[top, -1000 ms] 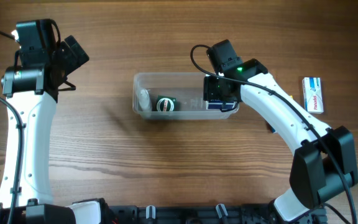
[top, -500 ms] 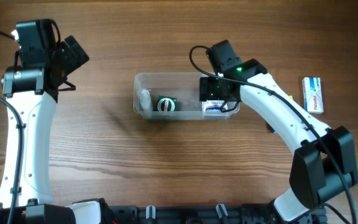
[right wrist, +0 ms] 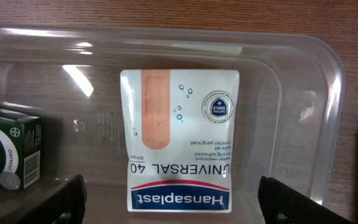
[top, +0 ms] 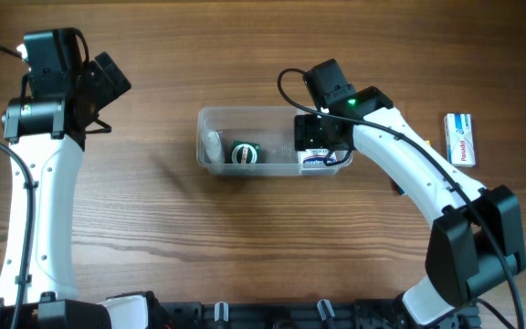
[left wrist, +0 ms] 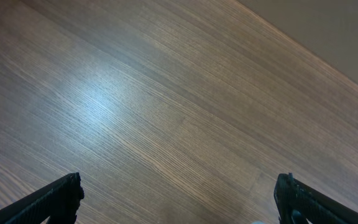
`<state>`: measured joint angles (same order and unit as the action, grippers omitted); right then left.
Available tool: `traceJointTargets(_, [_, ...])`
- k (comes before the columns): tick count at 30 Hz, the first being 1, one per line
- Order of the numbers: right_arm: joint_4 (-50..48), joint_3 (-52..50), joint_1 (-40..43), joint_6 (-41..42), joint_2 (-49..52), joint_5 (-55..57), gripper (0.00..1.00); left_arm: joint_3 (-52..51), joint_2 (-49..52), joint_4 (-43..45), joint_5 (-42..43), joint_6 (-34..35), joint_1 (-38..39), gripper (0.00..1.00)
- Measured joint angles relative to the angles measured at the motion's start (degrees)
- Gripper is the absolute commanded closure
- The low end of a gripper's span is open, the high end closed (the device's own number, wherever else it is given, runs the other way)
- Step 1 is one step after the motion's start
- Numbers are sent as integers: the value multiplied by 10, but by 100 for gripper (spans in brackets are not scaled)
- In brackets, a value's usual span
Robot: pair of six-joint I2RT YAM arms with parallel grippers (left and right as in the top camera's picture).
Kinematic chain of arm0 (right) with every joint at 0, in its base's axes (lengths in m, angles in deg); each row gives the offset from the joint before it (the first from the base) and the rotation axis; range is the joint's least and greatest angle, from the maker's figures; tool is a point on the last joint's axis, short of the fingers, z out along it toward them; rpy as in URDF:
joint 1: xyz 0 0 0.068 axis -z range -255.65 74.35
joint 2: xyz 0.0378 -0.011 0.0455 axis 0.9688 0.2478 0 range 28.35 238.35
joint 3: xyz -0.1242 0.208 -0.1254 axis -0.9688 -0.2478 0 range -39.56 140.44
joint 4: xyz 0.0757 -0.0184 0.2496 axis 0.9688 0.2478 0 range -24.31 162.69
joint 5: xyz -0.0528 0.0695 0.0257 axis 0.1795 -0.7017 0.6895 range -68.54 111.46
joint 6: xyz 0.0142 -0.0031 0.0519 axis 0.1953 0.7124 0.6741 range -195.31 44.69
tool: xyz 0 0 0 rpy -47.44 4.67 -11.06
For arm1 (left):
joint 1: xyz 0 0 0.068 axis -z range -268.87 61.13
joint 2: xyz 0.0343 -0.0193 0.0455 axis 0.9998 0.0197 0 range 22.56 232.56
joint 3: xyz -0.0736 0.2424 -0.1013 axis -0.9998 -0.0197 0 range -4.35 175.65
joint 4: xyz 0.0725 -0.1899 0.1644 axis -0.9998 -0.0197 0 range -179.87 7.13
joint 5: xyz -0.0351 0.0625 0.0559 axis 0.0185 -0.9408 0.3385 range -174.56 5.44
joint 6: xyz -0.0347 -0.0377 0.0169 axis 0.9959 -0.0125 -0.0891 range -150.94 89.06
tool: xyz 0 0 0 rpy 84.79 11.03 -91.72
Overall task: Pack container
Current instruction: 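Lower the Hansaplast box into the container and open the right gripper, then move the right gripper back over the blue VapoDrops box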
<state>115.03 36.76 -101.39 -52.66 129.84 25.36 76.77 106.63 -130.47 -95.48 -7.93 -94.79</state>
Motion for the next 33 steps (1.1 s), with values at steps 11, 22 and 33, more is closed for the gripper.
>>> traceJointTargets(11, [17, 0, 0, -35, -61, 2, 4, 0, 0, 0, 0, 0, 0, 0])
traceJointTargets(22, [123, 12, 106, -42, -200, 110, 0, 0, 0, 0, 0, 0, 0, 0])
traceJointTargets(33, [102, -72, 230, -50, -198, 91, 0, 0, 0, 0, 0, 0, 0, 0])
